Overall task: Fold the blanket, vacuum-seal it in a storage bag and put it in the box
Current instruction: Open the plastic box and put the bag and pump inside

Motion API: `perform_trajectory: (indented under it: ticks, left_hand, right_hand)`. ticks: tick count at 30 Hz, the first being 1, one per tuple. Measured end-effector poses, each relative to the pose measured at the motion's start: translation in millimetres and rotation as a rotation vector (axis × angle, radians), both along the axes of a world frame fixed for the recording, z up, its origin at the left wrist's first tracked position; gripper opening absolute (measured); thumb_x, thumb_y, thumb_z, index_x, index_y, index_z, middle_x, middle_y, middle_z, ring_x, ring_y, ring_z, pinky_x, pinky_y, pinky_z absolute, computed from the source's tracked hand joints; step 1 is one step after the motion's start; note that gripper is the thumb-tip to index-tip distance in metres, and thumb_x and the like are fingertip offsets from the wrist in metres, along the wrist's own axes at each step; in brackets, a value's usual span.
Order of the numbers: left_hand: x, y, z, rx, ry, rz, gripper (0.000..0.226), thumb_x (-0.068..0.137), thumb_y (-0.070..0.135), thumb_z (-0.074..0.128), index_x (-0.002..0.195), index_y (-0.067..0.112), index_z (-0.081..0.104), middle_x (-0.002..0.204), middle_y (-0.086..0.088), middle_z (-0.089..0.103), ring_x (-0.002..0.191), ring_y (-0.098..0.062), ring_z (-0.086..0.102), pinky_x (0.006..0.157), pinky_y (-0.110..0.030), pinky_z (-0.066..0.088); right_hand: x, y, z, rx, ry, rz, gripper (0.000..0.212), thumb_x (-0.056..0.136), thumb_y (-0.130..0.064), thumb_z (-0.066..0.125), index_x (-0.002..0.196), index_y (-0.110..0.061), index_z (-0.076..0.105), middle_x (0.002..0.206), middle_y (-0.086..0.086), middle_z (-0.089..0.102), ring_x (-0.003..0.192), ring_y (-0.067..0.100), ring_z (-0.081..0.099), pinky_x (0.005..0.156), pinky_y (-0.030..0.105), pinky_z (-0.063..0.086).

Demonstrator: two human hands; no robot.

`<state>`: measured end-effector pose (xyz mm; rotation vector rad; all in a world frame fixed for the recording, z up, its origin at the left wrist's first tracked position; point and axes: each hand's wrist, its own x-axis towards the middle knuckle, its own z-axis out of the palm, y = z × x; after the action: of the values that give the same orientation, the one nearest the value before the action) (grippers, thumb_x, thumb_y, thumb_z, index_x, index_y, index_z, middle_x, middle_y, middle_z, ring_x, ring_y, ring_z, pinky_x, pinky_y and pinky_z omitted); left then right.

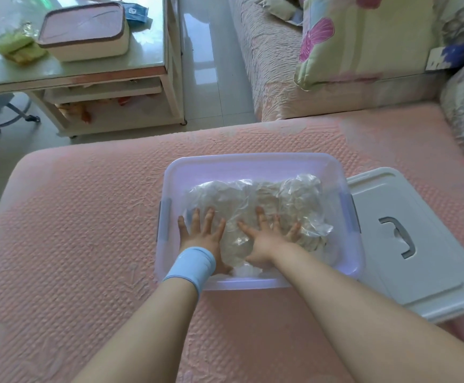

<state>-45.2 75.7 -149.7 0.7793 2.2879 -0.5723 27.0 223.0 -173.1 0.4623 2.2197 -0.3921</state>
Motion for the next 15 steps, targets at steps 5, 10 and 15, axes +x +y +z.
perform_trajectory:
  ticks: [5,10,15]
  left_hand:
    - [-6,5,21,0.072,-0.021,0.008,0.106,0.070,0.078,0.055,0.153,0.037,0.004,0.162,0.000,-0.009,0.148,-0.032,-0.009,0.115,-0.058,-0.002]
    - [6,44,65,0.516,0.043,0.091,0.054,0.086,0.049,0.048,0.136,0.032,0.045,0.144,0.003,0.041,0.133,-0.022,0.037,0.106,-0.040,0.033]
    - [54,133,109,0.909,0.103,0.050,0.026,0.087,0.028,0.053,0.112,0.025,0.061,0.115,0.003,0.058,0.110,-0.021,0.050,0.089,-0.028,0.038]
  right_hand:
    - [6,4,17,-0.061,0.078,-0.060,0.075,0.084,-0.056,0.056,0.150,-0.057,0.020,0.165,-0.008,-0.022,0.154,0.031,-0.013,0.107,0.075,-0.015]
    - [34,23,71,-0.189,0.613,-0.206,0.044,0.093,-0.022,0.059,0.136,-0.031,0.060,0.149,0.001,0.049,0.137,0.024,0.045,0.114,0.045,0.034]
    - [92,90,115,-0.087,1.137,-0.269,0.039,0.082,0.006,0.060,0.114,-0.012,0.073,0.107,0.003,0.070,0.100,0.023,0.064,0.087,0.037,0.053]
